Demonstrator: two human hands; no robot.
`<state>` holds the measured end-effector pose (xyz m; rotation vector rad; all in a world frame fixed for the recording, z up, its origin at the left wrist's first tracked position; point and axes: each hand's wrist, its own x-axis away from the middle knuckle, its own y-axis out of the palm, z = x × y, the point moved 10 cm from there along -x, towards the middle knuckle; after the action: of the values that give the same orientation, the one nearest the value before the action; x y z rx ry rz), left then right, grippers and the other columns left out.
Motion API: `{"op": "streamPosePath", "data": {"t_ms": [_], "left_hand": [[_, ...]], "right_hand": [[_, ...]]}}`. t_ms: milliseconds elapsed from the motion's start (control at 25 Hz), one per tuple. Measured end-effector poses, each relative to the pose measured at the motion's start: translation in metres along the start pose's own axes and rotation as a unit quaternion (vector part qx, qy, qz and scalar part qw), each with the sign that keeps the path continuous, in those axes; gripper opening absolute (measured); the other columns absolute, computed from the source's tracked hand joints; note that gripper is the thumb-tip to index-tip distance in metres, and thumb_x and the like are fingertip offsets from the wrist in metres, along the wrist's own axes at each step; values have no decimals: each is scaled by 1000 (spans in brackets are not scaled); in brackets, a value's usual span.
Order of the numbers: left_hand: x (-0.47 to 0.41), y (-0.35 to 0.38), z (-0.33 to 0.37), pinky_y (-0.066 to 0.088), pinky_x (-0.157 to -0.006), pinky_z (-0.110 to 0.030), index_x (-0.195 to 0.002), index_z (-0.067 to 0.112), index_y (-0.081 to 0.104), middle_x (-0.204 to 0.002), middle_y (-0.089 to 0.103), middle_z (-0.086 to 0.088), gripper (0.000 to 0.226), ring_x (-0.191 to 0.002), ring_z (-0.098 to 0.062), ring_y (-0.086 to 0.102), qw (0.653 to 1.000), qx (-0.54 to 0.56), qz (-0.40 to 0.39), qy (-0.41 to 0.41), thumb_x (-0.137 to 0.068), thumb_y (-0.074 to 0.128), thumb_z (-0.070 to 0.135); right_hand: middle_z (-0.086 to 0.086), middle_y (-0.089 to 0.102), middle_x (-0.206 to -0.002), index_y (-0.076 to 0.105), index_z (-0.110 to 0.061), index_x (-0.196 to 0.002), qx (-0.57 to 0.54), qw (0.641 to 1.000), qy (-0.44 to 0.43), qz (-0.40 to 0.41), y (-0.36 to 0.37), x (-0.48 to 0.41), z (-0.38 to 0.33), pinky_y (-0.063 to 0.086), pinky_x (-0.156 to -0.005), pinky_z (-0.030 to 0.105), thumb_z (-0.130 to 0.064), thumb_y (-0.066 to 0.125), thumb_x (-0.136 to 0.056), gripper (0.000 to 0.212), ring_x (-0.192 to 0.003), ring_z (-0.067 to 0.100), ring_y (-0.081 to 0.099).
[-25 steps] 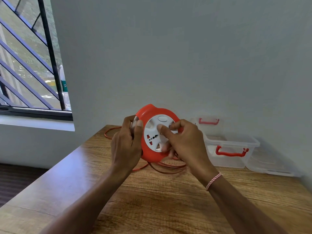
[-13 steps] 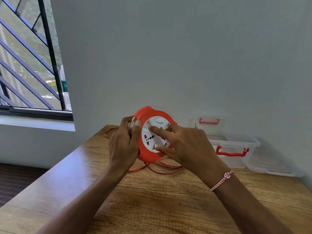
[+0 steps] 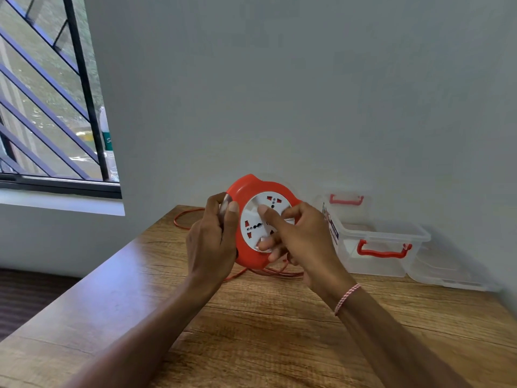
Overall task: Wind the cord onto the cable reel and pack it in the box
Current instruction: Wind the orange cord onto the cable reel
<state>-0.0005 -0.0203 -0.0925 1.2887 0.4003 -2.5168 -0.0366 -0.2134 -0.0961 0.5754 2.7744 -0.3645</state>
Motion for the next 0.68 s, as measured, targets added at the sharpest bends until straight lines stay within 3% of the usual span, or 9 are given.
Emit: {"op": "streamPosePath", "data": {"t_ms": [40,80,160,200,360,440,520,600,680], "left_hand": [[-1,-1,-2,63,-51,-43,-118,41,49,-78,70,11,24,-66,-7,74,1000,0,2,-3,-107,34,56],[-3,-2,-4,62,-50,-45,-118,39,50,-77,70,9,24,-65,-8,74,1000,2,3,-7,-108,34,54],[-7,-5,-9,61,-49,-46,-119,34,50,-76,70,7,26,-64,-9,73,1000,-1,7,-12,-109,33,51],[-9,-6,-11,61,-49,-46,-120,33,51,-77,70,7,28,-65,-9,73,1000,-2,8,-13,-109,33,51],[-11,-1,-12,65,-54,-34,-126,33,50,-85,70,16,40,-74,-2,75,1000,-3,-30,-1,-105,31,62],[-9,4,-6,63,-55,-25,-126,35,48,-84,68,21,48,-74,1,74,998,-21,-49,22,-103,27,71],[-6,7,-3,63,-54,-26,-126,32,50,-80,68,19,53,-66,0,73,997,-40,-54,35,-102,25,72],[-4,9,-1,63,-55,-32,-125,28,52,-79,70,12,57,-63,-2,72,997,-47,-54,35,-102,24,71],[-3,10,-1,63,-55,-31,-125,26,54,-79,71,11,59,-65,-4,73,998,-35,-54,26,-102,24,72]], "right_hand": [[-4,79,-84,58,-22,-109,88,994,-68,21,-9,1,-13,54,-45,22,-64,70,-86,49,-57,14,72],[-7,78,-90,59,-25,-110,223,956,-179,57,-16,6,-33,55,-51,20,-65,68,-86,47,-63,12,73],[-1,76,-105,61,-24,-122,408,819,-396,81,-7,29,-65,58,-57,24,-60,66,-89,49,-73,17,75],[3,74,-114,60,-24,-130,454,766,-449,65,2,36,-68,60,-57,30,-58,66,-90,54,-80,21,76],[14,72,-118,49,-26,-151,551,683,-478,39,20,41,-59,62,-58,40,-54,75,-85,76,-91,31,76],[14,76,-111,51,-25,-150,547,693,-469,34,24,41,-55,62,-61,41,-55,74,-85,75,-85,32,77],[9,81,-99,63,-22,-139,504,734,-450,72,16,41,-60,63,-61,39,-60,75,-82,70,-72,28,78],[3,81,-93,68,-22,-129,429,816,-370,116,4,33,-60,63,-61,35,-69,72,-79,69,-69,22,77],[-8,75,-90,65,-22,-125,311,915,-228,121,-6,19,-42,64,-59,30,-73,68,-79,69,-71,15,76]]}}
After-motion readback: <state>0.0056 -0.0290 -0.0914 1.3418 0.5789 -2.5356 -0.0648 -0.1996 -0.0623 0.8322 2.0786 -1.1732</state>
